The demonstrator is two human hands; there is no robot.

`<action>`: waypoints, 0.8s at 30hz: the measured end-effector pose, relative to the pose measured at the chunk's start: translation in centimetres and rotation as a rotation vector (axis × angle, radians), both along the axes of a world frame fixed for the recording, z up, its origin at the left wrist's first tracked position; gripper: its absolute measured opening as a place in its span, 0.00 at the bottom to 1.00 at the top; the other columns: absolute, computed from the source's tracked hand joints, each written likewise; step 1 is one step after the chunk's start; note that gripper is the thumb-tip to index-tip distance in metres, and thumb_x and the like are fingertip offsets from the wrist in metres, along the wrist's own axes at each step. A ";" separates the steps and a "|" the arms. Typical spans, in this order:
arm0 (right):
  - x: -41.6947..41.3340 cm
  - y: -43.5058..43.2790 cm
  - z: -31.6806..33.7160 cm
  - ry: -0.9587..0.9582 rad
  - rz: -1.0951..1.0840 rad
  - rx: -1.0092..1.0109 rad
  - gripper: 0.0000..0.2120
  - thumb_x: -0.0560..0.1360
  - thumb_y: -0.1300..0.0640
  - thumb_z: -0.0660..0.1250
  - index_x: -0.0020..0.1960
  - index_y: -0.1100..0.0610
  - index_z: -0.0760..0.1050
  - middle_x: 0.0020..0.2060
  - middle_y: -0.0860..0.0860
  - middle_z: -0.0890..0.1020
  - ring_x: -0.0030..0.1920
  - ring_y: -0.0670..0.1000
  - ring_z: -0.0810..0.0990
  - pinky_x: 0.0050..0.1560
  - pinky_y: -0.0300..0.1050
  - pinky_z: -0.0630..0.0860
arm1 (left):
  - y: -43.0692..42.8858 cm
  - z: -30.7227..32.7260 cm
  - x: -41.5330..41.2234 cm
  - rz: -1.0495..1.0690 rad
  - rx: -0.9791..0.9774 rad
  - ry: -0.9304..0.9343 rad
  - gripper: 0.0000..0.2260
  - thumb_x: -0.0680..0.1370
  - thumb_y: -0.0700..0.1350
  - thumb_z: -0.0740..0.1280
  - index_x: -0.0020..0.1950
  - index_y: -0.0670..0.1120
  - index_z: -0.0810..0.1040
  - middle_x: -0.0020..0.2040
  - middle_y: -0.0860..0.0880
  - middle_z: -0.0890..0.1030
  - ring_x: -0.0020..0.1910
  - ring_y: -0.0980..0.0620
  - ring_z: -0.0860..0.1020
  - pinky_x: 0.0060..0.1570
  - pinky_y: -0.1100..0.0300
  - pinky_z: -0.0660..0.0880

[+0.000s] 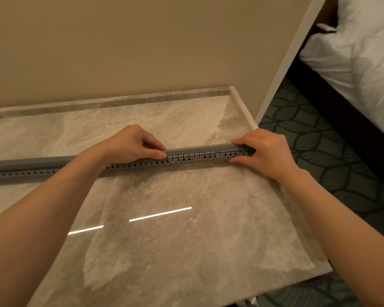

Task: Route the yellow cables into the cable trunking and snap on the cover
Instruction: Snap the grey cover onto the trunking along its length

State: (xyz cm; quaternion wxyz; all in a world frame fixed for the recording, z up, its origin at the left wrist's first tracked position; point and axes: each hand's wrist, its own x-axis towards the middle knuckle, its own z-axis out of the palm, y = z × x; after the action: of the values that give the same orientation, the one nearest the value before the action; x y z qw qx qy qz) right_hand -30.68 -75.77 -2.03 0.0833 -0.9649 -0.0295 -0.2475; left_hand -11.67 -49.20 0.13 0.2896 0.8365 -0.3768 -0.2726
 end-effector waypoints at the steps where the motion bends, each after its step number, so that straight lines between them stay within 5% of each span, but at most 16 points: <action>1: 0.1 -0.1 0.2 0.020 0.002 0.005 0.18 0.63 0.49 0.78 0.48 0.58 0.82 0.39 0.53 0.84 0.41 0.54 0.82 0.37 0.50 0.80 | 0.0 0.0 0.0 -0.003 -0.001 0.006 0.07 0.70 0.47 0.74 0.47 0.51 0.84 0.43 0.56 0.84 0.44 0.62 0.80 0.46 0.69 0.73; 10: 0.6 -0.2 1.0 0.139 0.029 0.030 0.18 0.64 0.48 0.77 0.48 0.58 0.82 0.38 0.53 0.84 0.40 0.55 0.82 0.38 0.53 0.78 | -0.1 -0.2 -0.6 -0.034 0.042 -0.071 0.09 0.73 0.48 0.71 0.51 0.49 0.83 0.45 0.55 0.84 0.43 0.62 0.80 0.46 0.68 0.74; 17: 0.8 -0.2 1.2 0.167 0.024 0.046 0.18 0.65 0.47 0.76 0.49 0.57 0.82 0.39 0.52 0.84 0.41 0.54 0.81 0.39 0.53 0.78 | -0.3 -0.2 -1.7 -0.209 0.163 -0.375 0.09 0.78 0.48 0.62 0.52 0.46 0.80 0.44 0.51 0.78 0.42 0.53 0.74 0.43 0.59 0.69; 24: 0.8 -0.1 0.8 0.146 -0.010 0.091 0.18 0.63 0.47 0.77 0.48 0.56 0.82 0.38 0.52 0.84 0.41 0.53 0.81 0.38 0.52 0.77 | -4.5 -0.5 -3.8 -0.159 0.148 -0.383 0.19 0.77 0.58 0.59 0.47 0.44 0.79 0.42 0.45 0.79 0.40 0.47 0.75 0.43 0.50 0.73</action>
State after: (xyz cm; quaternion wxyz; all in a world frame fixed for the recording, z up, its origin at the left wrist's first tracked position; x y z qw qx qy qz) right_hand -29.91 -75.92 -1.25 0.1277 -0.9757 -0.0070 -0.1781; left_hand -15.46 -53.73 -0.41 0.1280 0.8596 -0.4688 -0.1577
